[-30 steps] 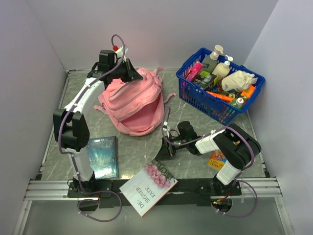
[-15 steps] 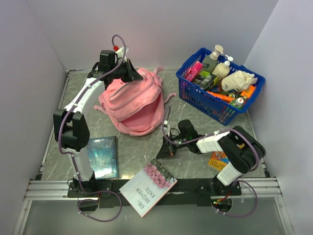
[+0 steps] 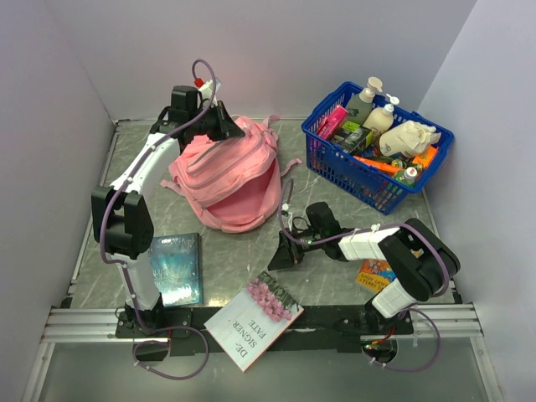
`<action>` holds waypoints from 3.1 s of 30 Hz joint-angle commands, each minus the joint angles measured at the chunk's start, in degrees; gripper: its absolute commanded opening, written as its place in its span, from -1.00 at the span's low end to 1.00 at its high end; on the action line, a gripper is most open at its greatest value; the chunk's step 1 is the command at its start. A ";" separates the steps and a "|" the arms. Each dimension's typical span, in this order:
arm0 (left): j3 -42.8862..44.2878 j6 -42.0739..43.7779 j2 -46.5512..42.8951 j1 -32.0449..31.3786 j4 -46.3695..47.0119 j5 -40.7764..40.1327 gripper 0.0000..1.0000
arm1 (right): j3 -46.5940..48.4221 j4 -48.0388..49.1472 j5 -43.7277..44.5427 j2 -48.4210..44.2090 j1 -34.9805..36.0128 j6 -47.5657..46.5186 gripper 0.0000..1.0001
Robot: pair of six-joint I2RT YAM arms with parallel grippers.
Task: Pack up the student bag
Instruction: Move the book to the center of the board.
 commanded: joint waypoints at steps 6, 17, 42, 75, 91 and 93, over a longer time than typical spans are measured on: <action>3.51 0.82 -4.51 0.07 2.57 -0.80 -0.98 | 2.97 -1.82 2.75 1.47 3.44 -2.43 -0.28; 3.33 1.26 -4.87 -0.02 2.22 -0.97 -0.99 | 3.24 -2.70 6.18 1.73 7.05 -2.08 -0.46; 3.94 2.05 -4.25 1.83 1.60 -1.94 -0.98 | 1.22 -6.92 10.57 -6.53 -14.38 -4.46 -1.00; 1.84 -0.06 -5.48 6.13 3.98 -2.12 -0.99 | -5.46 -28.81 50.56 -24.64 -21.16 20.33 1.00; 0.34 -0.14 -5.13 5.34 3.71 -1.15 -0.98 | -10.12 -8.34 50.13 -29.48 -23.01 18.30 0.44; 0.69 0.03 -5.04 5.25 3.45 -1.24 -0.99 | -10.12 -7.45 48.81 -27.29 -23.10 19.09 0.38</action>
